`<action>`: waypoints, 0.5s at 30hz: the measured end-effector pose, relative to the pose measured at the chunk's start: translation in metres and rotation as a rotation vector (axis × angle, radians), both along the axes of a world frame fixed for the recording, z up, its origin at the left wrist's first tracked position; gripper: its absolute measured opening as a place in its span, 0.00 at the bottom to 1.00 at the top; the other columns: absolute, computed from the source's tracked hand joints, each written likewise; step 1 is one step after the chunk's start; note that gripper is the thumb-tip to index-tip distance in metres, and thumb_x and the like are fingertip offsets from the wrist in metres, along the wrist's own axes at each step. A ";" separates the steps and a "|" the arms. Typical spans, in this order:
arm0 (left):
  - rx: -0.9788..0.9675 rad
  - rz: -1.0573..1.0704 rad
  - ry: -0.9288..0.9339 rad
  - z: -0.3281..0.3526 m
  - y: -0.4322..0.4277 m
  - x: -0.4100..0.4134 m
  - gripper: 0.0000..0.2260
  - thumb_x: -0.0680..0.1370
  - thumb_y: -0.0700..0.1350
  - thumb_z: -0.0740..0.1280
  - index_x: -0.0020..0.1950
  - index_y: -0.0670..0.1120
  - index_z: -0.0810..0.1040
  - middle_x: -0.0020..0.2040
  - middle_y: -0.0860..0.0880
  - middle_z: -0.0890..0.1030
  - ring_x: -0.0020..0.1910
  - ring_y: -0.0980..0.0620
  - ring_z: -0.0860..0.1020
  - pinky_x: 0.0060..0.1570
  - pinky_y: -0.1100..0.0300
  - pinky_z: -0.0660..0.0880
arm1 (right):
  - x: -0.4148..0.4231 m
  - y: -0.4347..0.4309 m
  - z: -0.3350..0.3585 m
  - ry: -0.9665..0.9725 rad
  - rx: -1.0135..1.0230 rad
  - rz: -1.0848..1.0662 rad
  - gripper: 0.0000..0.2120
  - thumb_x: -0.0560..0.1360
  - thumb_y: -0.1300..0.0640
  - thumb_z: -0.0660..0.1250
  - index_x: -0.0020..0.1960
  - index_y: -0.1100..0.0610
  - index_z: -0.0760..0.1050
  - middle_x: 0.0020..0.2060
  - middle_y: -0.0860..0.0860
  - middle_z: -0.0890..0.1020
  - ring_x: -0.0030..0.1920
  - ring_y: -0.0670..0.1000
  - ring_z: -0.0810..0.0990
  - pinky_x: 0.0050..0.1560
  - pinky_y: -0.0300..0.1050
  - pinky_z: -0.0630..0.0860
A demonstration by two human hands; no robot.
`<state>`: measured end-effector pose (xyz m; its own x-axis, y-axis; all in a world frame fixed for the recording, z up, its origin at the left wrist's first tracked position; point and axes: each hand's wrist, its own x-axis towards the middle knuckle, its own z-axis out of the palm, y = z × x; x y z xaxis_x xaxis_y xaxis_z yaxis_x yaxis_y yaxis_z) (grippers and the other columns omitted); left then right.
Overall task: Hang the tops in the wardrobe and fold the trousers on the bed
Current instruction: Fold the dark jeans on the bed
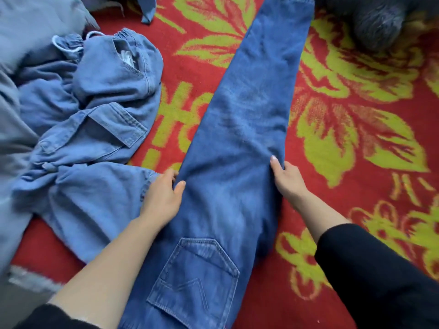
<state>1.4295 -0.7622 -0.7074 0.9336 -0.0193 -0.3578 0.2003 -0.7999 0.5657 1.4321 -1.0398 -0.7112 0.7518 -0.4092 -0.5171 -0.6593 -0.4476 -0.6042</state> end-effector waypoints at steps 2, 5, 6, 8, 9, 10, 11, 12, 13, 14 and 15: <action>-0.088 0.042 0.047 0.004 0.004 -0.030 0.13 0.78 0.44 0.65 0.61 0.43 0.70 0.57 0.44 0.78 0.57 0.44 0.76 0.51 0.56 0.67 | -0.034 0.019 0.002 -0.056 0.223 -0.157 0.14 0.80 0.48 0.62 0.57 0.56 0.78 0.55 0.52 0.81 0.57 0.53 0.79 0.59 0.49 0.74; -0.042 0.011 0.100 0.003 0.029 -0.089 0.22 0.78 0.44 0.65 0.71 0.44 0.63 0.65 0.42 0.74 0.62 0.40 0.74 0.58 0.50 0.70 | -0.100 0.044 0.007 -0.027 0.412 -0.319 0.08 0.77 0.50 0.67 0.53 0.53 0.78 0.49 0.49 0.83 0.46 0.46 0.80 0.46 0.36 0.77; -0.004 0.005 0.120 0.001 0.039 -0.108 0.23 0.79 0.44 0.64 0.72 0.44 0.61 0.66 0.41 0.74 0.62 0.38 0.73 0.59 0.48 0.70 | -0.121 0.052 0.008 -0.008 0.445 -0.349 0.09 0.76 0.50 0.68 0.52 0.55 0.79 0.46 0.48 0.83 0.43 0.44 0.80 0.40 0.33 0.77; 0.068 -0.012 0.143 -0.001 0.057 -0.138 0.24 0.79 0.42 0.62 0.74 0.41 0.60 0.66 0.37 0.72 0.63 0.37 0.72 0.61 0.47 0.68 | -0.159 0.070 0.009 0.022 0.537 -0.402 0.10 0.75 0.52 0.69 0.51 0.57 0.79 0.41 0.48 0.84 0.39 0.44 0.81 0.34 0.34 0.78; 0.091 -0.022 0.143 -0.001 0.064 -0.149 0.23 0.80 0.42 0.62 0.74 0.40 0.61 0.66 0.37 0.72 0.64 0.37 0.71 0.61 0.49 0.67 | -0.176 0.080 0.010 0.034 0.579 -0.414 0.09 0.75 0.54 0.70 0.50 0.58 0.78 0.39 0.48 0.84 0.37 0.43 0.81 0.34 0.36 0.78; 0.097 -0.038 0.129 -0.001 0.071 -0.158 0.23 0.80 0.41 0.61 0.73 0.39 0.61 0.67 0.37 0.72 0.65 0.38 0.70 0.62 0.49 0.67 | -0.192 0.090 0.011 0.037 0.600 -0.416 0.07 0.74 0.56 0.70 0.48 0.59 0.77 0.35 0.46 0.83 0.34 0.41 0.81 0.34 0.37 0.79; 0.092 -0.051 0.117 0.001 0.076 -0.165 0.23 0.80 0.41 0.61 0.73 0.40 0.61 0.68 0.38 0.71 0.65 0.39 0.70 0.61 0.50 0.67 | -0.207 0.101 0.011 0.040 0.600 -0.403 0.07 0.73 0.57 0.71 0.47 0.59 0.76 0.33 0.45 0.83 0.33 0.40 0.80 0.35 0.38 0.79; 0.083 -0.056 0.111 0.002 0.081 -0.170 0.23 0.80 0.41 0.61 0.74 0.41 0.61 0.68 0.39 0.71 0.65 0.39 0.71 0.60 0.50 0.68 | -0.221 0.110 0.010 0.041 0.588 -0.383 0.09 0.72 0.57 0.73 0.47 0.59 0.77 0.35 0.46 0.83 0.35 0.40 0.81 0.39 0.39 0.79; 0.080 -0.059 0.121 0.004 0.085 -0.176 0.23 0.80 0.42 0.60 0.74 0.42 0.60 0.68 0.40 0.72 0.64 0.39 0.72 0.58 0.50 0.68 | -0.234 0.120 0.009 0.045 0.564 -0.359 0.12 0.70 0.56 0.75 0.50 0.58 0.78 0.41 0.47 0.85 0.40 0.41 0.83 0.44 0.41 0.79; 0.084 -0.072 0.143 0.007 0.090 -0.180 0.23 0.80 0.43 0.60 0.74 0.44 0.59 0.67 0.40 0.73 0.62 0.38 0.73 0.56 0.50 0.69 | -0.246 0.130 0.009 0.047 0.554 -0.331 0.15 0.68 0.55 0.77 0.53 0.56 0.78 0.46 0.47 0.85 0.45 0.43 0.83 0.49 0.43 0.79; 0.087 -0.084 0.165 0.011 0.093 -0.185 0.23 0.80 0.44 0.60 0.75 0.45 0.58 0.66 0.40 0.74 0.61 0.37 0.74 0.54 0.50 0.70 | -0.257 0.140 0.010 0.039 0.569 -0.315 0.19 0.67 0.55 0.78 0.55 0.55 0.78 0.49 0.47 0.85 0.49 0.45 0.83 0.53 0.45 0.79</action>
